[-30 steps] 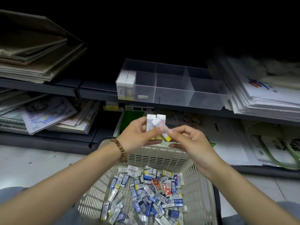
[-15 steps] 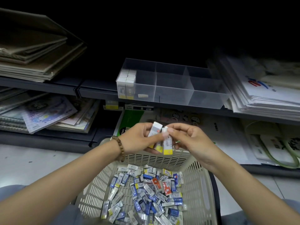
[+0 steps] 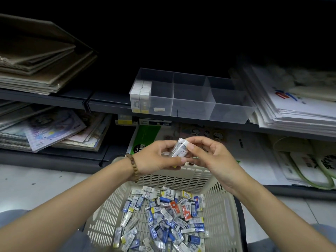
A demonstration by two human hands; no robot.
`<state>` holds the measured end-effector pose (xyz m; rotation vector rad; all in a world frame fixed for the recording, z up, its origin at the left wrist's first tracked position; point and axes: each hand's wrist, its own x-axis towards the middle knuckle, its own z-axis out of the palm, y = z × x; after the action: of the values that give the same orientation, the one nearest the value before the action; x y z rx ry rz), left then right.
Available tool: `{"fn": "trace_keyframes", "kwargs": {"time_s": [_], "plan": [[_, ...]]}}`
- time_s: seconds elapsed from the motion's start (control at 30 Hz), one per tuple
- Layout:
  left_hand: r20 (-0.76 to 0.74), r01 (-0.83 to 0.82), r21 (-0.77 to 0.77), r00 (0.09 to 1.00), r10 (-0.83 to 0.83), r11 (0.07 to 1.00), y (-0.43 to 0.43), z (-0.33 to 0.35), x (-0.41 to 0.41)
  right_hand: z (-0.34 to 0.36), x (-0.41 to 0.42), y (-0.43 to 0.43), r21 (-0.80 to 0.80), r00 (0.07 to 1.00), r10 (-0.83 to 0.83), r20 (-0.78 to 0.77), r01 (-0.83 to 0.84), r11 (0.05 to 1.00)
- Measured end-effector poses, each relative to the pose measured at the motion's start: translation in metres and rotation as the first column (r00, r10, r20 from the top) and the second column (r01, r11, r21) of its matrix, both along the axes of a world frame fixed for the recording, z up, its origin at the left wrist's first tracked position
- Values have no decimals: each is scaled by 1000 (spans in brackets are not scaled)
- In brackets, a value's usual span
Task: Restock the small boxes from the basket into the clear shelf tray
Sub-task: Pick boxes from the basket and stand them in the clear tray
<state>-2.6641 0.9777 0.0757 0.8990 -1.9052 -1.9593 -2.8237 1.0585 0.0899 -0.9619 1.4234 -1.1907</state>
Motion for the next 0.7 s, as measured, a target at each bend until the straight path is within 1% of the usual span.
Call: {"fn": "trace_keyframes", "kwargs": {"time_s": [0.07, 0.17, 0.23, 0.33, 0.43, 0.53, 0.57, 0.63, 0.7], "plan": [[4, -42, -65, 999, 43, 997, -3, 2, 2, 0, -1, 0, 12, 998, -25, 56, 25, 1000], [3, -122, -151, 992, 123, 981, -7, 6, 6, 5, 0, -2, 36, 988, 41, 149, -47, 998], [-50, -146, -193, 989, 139, 970, -10, 12, 9, 12, 2, -4, 23, 977, 93, 195, -99, 995], [-142, -221, -257, 972, 190, 941, -18, 25, 14, 27, 6, -14, -31, 973, 127, 194, -124, 992], [-228, -300, -280, 943, 241, 912, -29, 37, 21, 46, 10, -29, -83, 980, 156, 126, -146, 986], [-356, -399, -239, 884, 302, 885, -42, 49, 27, 69, 12, -50, -125, 986, 165, 34, -160, 979], [-406, -465, -248, 846, 345, 850, -47, 52, 31, 77, 12, -59, -137, 989, 149, 7, -147, 980], [-508, -619, -283, 745, 434, 733, -60, 56, 41, 92, 11, -78, -162, 991, 101, -86, -114, 980], [-560, -703, -317, 681, 472, 637, -74, 57, 49, 103, 10, -98, -180, 979, 53, -196, -89, 980]]}}
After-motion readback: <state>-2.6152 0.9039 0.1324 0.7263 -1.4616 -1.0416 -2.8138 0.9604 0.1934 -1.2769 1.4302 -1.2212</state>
